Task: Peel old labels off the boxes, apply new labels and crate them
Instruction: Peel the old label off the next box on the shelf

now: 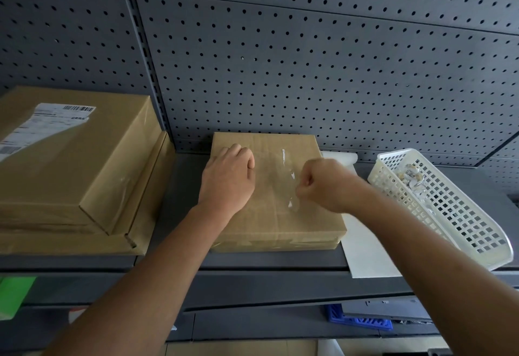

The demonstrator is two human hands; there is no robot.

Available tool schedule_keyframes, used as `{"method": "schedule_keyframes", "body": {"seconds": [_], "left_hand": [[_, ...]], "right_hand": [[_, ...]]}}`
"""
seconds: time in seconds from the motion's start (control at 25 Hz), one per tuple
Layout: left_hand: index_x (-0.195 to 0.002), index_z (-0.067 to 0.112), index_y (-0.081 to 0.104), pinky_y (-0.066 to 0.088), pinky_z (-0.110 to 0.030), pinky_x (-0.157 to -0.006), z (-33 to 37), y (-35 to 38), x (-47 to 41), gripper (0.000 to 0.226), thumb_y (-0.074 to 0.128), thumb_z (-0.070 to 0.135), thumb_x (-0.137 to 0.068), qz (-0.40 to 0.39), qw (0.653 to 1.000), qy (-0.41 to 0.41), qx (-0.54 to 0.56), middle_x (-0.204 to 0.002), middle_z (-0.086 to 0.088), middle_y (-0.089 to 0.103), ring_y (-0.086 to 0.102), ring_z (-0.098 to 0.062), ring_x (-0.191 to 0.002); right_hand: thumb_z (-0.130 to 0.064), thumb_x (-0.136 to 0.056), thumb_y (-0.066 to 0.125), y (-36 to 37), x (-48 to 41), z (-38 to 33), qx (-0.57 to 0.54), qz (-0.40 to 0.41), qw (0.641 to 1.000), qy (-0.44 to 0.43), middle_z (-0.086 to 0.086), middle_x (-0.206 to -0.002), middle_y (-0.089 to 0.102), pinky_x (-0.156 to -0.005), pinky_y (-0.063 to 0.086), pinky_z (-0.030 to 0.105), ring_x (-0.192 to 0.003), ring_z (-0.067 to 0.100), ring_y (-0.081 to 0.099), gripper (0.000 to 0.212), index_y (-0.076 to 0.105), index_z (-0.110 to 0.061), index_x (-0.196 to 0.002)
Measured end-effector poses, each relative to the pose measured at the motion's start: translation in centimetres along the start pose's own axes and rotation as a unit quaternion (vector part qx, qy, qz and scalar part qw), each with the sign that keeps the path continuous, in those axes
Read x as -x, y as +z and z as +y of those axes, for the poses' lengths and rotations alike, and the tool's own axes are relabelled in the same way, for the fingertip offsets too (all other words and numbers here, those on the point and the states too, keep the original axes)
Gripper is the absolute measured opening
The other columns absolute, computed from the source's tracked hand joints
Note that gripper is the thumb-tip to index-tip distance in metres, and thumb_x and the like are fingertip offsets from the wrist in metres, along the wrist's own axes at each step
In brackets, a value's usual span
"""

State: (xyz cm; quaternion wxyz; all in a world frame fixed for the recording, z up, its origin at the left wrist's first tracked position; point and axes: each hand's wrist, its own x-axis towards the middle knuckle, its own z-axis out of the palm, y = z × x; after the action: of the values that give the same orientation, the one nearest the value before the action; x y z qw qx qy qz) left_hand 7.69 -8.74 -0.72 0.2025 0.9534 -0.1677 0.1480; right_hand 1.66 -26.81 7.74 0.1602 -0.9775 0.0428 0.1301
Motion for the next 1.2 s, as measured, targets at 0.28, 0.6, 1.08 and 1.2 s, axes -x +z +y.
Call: {"method": "schedule_keyframes", "body": {"seconds": [0.28, 0.6, 1.08, 1.2], "left_hand": [[-0.090, 0.025, 0.055, 0.048, -0.033, -0.082, 0.2, -0.1, 0.1, 0.015, 0.045, 0.014, -0.092, -0.015, 1.000, -0.005, -0.006, -0.094, 0.011, 0.053, 0.051, -0.011, -0.091], [-0.094, 0.025, 0.059, 0.049, -0.031, -0.081, 0.2, -0.7, 0.4, 0.013, 0.050, 0.016, -0.093, -0.010, 1.000, 0.005, -0.007, -0.095, 0.013, 0.055, 0.054, -0.010, -0.090], [-0.101, 0.031, 0.061, 0.035, -0.018, -0.052, 2.9, -1.6, -0.4, 0.007, 0.056, 0.029, -0.098, -0.052, 0.998, 0.011, -0.032, -0.104, 0.019, 0.058, 0.054, -0.002, -0.072], [-0.105, 0.031, 0.061, 0.037, -0.021, -0.050, 4.5, -1.4, -0.5, 0.010, 0.053, 0.029, -0.099, -0.056, 0.998, -0.005, -0.027, -0.108, 0.019, 0.059, 0.053, 0.000, -0.063]], "right_hand": [[-0.013, -0.082, 0.068, -1.8, 0.0, 3.8, -0.175, 0.100, 0.979, -0.039, -0.004, -0.070, 0.070, -0.065, 0.053, 0.024, -0.064, 0.009, 0.068, 0.009, 0.065, -0.020, -0.077], [-0.016, -0.082, 0.075, -0.6, 0.2, 6.7, -0.203, 0.131, 0.969, -0.052, -0.005, -0.071, 0.071, -0.069, 0.056, 0.025, -0.066, 0.008, 0.068, 0.012, 0.069, -0.024, -0.075], [-0.015, -0.091, 0.063, -4.3, 0.9, 23.8, -0.113, 0.293, 0.941, 0.130, -0.005, -0.071, 0.067, -0.057, 0.044, 0.021, -0.056, 0.003, 0.054, 0.015, 0.075, -0.014, -0.081], [-0.009, -0.088, 0.065, -3.2, -0.7, 25.2, -0.070, 0.260, 0.953, 0.141, -0.001, -0.078, 0.072, -0.070, 0.059, 0.032, -0.066, 0.011, 0.065, 0.017, 0.077, -0.016, -0.079]]}}
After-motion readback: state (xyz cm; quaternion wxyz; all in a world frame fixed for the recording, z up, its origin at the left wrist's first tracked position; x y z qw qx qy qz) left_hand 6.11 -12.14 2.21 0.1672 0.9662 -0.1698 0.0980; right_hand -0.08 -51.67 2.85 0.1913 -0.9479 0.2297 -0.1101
